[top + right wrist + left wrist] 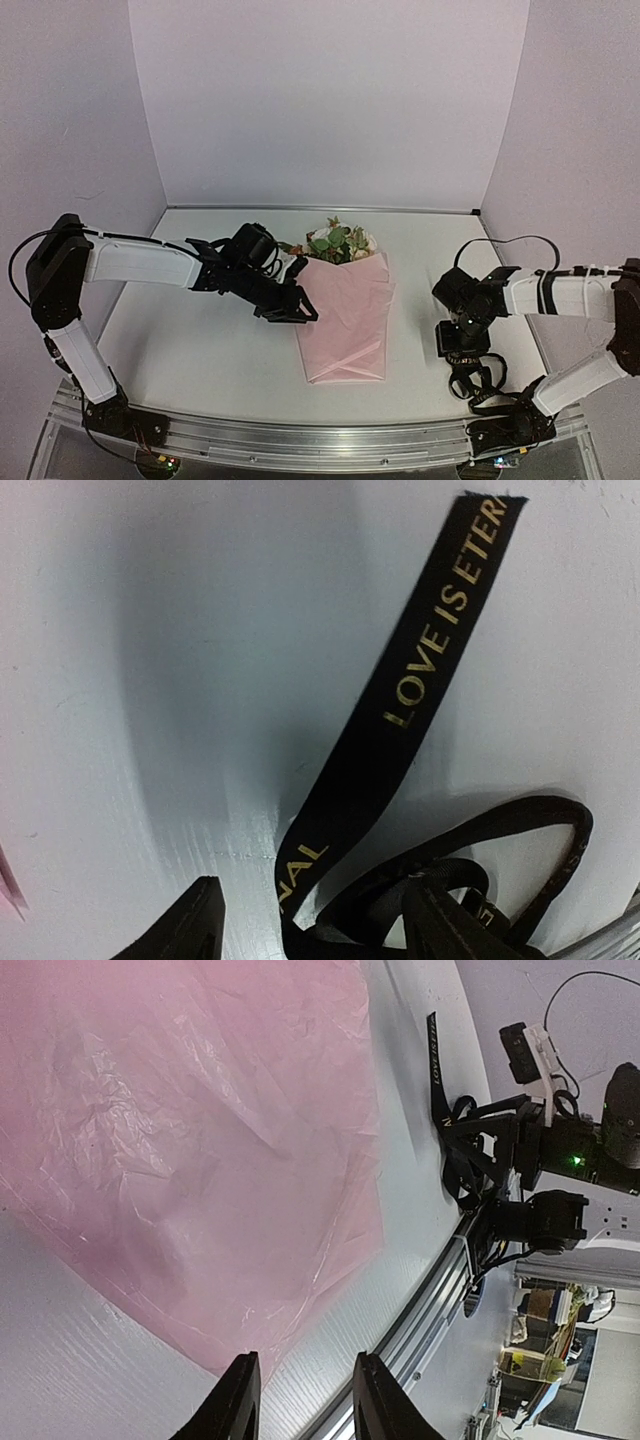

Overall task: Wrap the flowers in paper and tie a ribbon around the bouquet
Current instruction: Pick up the ribbon from the corner of the board.

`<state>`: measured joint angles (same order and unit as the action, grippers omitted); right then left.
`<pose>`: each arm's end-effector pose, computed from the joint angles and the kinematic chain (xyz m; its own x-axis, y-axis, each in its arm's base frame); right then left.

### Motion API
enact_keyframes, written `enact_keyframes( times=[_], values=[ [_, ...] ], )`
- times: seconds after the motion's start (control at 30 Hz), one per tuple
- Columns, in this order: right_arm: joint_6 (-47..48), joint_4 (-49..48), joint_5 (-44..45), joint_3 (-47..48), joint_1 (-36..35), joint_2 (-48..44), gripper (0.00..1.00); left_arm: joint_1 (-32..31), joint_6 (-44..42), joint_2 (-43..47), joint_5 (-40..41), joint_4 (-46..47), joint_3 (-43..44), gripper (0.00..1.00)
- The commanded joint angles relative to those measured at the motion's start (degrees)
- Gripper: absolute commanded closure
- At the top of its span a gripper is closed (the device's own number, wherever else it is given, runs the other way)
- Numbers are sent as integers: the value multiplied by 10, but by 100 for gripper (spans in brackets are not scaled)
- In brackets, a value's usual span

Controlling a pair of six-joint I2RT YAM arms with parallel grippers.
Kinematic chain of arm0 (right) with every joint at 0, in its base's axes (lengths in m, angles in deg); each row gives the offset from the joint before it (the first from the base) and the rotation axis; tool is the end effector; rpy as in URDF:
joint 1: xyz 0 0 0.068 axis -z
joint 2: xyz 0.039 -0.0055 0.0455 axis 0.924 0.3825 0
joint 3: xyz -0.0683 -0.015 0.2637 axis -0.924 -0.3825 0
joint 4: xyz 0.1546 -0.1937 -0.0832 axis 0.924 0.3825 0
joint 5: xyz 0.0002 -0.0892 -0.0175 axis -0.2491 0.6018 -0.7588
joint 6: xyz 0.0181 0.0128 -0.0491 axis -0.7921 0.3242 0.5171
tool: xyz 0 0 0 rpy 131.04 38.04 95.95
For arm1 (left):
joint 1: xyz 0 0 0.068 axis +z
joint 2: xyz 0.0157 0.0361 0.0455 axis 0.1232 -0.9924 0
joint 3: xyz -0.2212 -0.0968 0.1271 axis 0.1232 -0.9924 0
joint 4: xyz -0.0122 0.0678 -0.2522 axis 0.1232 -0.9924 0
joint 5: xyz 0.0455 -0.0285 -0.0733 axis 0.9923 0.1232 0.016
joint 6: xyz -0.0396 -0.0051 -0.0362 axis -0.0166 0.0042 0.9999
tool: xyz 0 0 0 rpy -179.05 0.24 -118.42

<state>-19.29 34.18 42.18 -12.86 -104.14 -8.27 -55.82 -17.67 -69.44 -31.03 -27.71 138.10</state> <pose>0.1790 0.1292 0.1631 -0.9805 -0.0045 -0.1967 -0.0128 0.9991 0.0412 0.2241 -0.2835 0.2018 -0.9152 0.2673 -0.3016 0.4027 0.5771 -0.7105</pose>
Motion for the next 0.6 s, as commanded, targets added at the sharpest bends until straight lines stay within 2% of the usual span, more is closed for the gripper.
enact_keyframes(
  times=[0.0,0.2,0.27,0.57],
  values=[
    [28,34,-10,37,1,33,49,7,-12,1,-13,-6,27,67],
    [31,41,-35,52,1,41,76,11,1,1,-21,5,19,67],
    [33,47,-42,55,1,41,80,11,5,1,-23,8,18,67],
    [27,71,-64,66,1,72,76,13,12,8,-29,18,6,67]
  ],
)
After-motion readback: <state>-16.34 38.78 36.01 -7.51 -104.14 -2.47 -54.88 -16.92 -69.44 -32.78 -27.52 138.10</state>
